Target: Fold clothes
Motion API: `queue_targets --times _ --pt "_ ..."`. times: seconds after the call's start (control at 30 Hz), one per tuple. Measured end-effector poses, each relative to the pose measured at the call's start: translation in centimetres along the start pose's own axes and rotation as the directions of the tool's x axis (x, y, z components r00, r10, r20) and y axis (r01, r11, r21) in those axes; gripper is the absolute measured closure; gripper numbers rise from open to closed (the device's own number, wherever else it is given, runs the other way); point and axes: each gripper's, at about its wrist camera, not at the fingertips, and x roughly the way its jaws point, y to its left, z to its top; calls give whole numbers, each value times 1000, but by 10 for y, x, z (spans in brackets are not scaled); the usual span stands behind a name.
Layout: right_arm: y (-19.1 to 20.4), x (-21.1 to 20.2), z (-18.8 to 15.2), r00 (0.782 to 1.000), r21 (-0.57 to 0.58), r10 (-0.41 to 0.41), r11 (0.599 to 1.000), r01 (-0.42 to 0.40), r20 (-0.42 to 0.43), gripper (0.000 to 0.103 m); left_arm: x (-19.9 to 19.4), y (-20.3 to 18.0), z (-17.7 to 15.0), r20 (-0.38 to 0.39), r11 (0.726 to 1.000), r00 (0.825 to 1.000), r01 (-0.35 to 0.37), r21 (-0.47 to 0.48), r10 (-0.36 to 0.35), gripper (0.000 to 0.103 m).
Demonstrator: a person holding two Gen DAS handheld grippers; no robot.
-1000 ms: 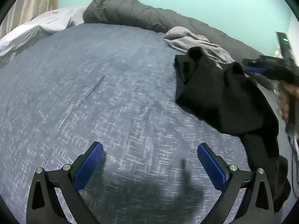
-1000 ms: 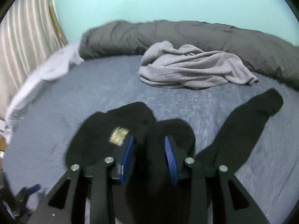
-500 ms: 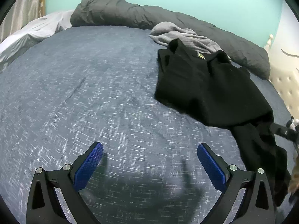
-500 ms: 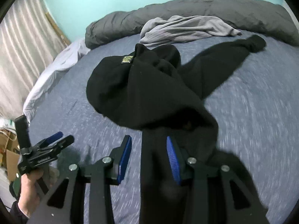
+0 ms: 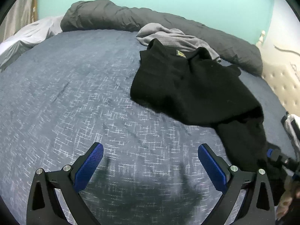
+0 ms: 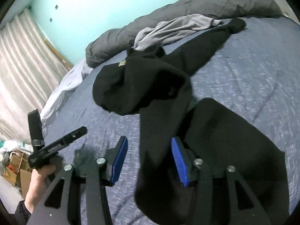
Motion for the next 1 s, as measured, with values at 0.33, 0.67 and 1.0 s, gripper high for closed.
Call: queue_targets --times 0.33,0.67,1.0 --pt "-5 5 3 998 20 55 998 -55 19 53 9 -17 -7 -22 995 997 -70 72 72 0" --pt "-10 11 6 996 60 83 995 -84 21 53 17 -17 -5 -35 995 995 -94 28 95 1" --pt "-15 8 12 995 78 87 993 -90 45 53 20 -11 19 7 992 992 -123 18 123 2"
